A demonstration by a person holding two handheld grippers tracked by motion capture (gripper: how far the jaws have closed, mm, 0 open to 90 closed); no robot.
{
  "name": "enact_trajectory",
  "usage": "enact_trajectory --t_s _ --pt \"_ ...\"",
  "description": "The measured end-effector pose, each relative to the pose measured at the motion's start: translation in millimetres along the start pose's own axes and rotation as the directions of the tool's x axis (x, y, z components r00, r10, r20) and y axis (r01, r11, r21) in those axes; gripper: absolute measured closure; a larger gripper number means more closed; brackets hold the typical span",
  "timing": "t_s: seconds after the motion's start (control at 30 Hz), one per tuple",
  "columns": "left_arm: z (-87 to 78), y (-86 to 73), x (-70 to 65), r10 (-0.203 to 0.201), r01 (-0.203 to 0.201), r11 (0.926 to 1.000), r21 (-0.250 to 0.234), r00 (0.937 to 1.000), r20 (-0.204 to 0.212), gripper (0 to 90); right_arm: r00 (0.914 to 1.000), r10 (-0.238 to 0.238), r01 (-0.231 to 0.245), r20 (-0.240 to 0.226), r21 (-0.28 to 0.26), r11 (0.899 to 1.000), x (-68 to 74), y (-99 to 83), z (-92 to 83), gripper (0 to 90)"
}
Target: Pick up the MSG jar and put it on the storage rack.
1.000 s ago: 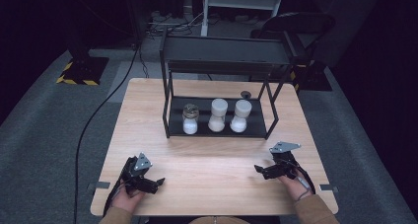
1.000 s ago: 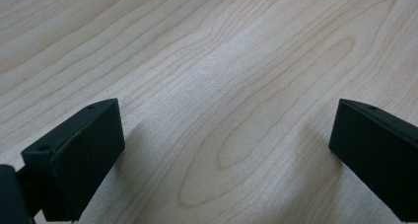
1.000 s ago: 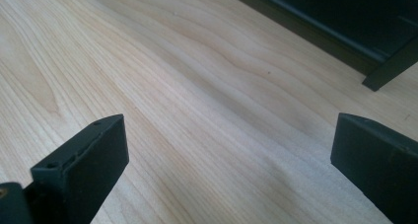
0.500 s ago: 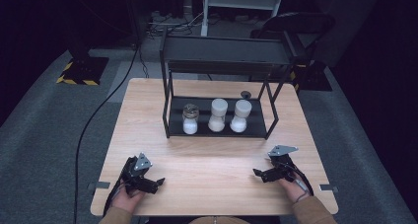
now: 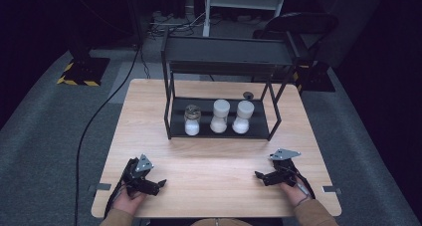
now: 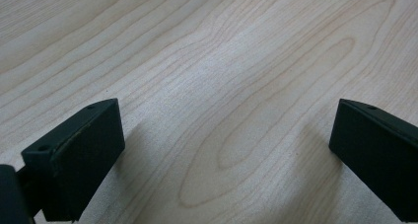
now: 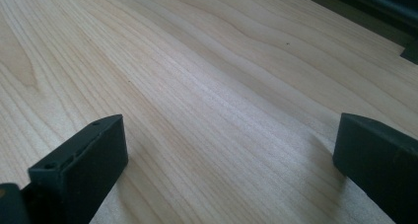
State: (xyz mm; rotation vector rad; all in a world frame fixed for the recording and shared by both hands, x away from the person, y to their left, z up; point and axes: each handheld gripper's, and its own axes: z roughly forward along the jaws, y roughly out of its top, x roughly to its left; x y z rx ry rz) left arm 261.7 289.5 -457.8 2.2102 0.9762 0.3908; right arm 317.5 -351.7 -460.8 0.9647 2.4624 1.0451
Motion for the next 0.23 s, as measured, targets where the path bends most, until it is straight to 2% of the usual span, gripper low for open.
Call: enact_trajectory --t_s 0.23 --pt "0.1 -0.2 0.0 -0.001 0.001 1.0000 -0.001 1.0000 0.001 0.0 1.0000 0.000 0.000 0.000 0.000 1.000 0.0 0.0 0.0 0.0"
